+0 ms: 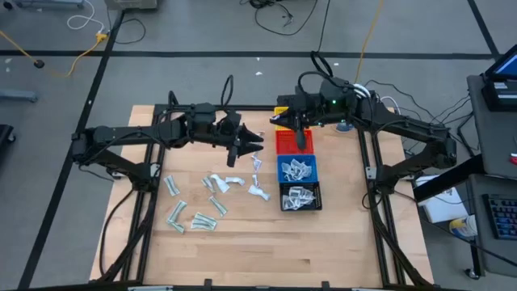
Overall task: Pick & Place First Aid Supplies
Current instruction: Put the orange ointment pack into the yellow bin
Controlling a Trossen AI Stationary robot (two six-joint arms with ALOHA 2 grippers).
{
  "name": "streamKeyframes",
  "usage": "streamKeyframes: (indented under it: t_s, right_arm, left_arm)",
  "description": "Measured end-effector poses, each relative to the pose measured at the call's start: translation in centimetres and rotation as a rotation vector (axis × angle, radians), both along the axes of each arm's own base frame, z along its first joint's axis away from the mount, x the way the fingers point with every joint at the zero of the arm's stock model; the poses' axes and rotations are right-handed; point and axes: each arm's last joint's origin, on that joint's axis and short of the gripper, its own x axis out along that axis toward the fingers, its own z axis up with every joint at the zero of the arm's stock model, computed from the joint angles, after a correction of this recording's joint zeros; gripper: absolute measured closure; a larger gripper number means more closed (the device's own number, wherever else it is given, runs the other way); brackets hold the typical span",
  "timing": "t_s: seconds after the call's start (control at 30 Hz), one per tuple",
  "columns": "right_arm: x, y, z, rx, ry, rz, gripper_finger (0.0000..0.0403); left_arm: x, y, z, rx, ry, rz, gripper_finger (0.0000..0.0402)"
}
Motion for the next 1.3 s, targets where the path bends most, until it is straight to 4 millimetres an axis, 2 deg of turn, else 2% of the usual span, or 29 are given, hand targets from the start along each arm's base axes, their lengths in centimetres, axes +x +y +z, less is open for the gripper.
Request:
streamKeyframes:
  t_s: [0.27, 0.47, 0.87, 1.03, 1.13, 1.3]
  right_arm:
    - [-1.1, -1.8, -2.0, 0.103, 0.188, 0.020, 0.0402]
    - [-1.7, -2.6, -3.4, 0.114, 0.326, 0.002, 0.0403]
    - [-0.2, -3.4, -8.7, 0.117, 0.674, 0.068, 0.0403]
    - [0.0, -3.8, -10.3, 0.043, 0.806, 0.051, 0.0403]
    - [0.3, -5.0, -11.2, 0.021, 0.835, 0.037, 0.0403]
    - [0.7, -8.2, -12.9, 0.026, 0.910, -0.007, 0.0403]
  left_arm:
    - [-0.1, -0.1, 0.0, -0.007, 0.001, -0.023, 0.0236]
    - [-0.1, -0.1, 0.1, -0.006, -0.001, -0.022, 0.0236]
    - [-0.1, -0.1, 0.1, -0.004, -0.007, -0.022, 0.0236]
    - [-0.1, -0.1, 0.1, -0.003, -0.007, -0.022, 0.0236]
    - [-0.1, -0.1, 0.2, -0.002, -0.011, -0.022, 0.0236]
    - [0.0, -0.1, 0.4, 0.002, -0.031, -0.023, 0.0236]
